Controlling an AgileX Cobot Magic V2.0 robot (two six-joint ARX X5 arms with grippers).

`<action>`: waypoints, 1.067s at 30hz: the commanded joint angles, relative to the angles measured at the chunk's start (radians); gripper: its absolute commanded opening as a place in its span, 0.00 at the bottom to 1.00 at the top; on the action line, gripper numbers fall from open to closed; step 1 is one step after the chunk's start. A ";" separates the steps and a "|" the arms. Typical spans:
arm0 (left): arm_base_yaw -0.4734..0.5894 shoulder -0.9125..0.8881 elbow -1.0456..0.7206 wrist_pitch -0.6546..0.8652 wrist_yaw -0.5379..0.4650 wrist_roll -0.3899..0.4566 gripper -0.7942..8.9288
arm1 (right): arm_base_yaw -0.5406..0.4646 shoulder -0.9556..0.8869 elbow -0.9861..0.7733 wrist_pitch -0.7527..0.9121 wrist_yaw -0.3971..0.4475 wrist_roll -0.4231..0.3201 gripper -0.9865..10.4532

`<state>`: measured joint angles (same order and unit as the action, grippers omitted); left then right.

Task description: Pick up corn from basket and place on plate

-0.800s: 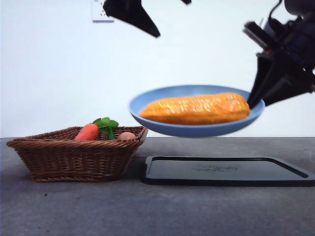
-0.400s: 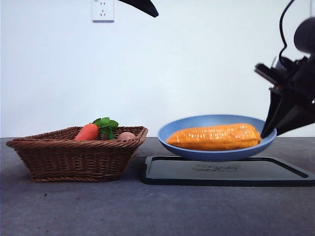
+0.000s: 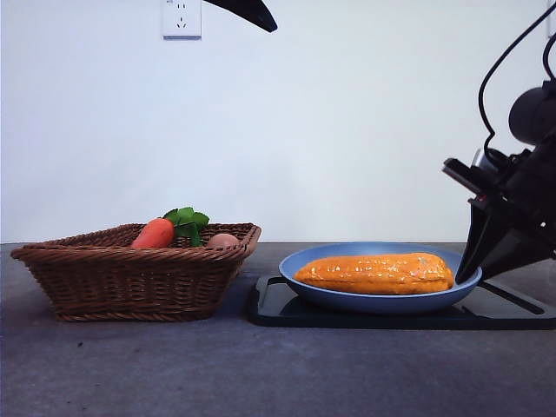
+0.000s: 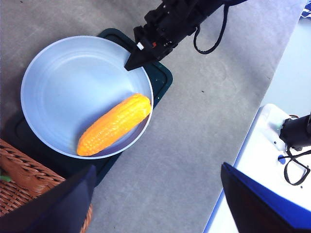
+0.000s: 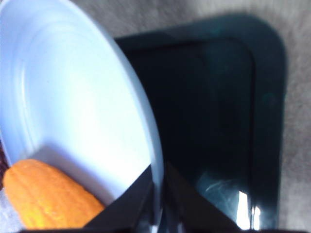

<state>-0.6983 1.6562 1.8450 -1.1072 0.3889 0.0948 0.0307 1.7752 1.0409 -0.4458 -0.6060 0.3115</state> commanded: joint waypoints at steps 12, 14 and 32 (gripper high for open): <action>-0.001 0.019 0.029 0.003 -0.001 0.021 0.51 | 0.000 0.027 0.021 -0.004 0.002 -0.029 0.28; 0.003 0.019 0.029 0.003 -0.001 0.021 0.51 | 0.000 0.021 0.021 -0.017 0.003 -0.030 0.28; 0.019 0.019 0.029 -0.001 -0.001 0.020 0.51 | 0.010 -0.409 0.022 -0.380 0.049 -0.211 0.28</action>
<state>-0.6746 1.6562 1.8450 -1.1114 0.3889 0.0990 0.0296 1.3884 1.0492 -0.8024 -0.5533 0.1570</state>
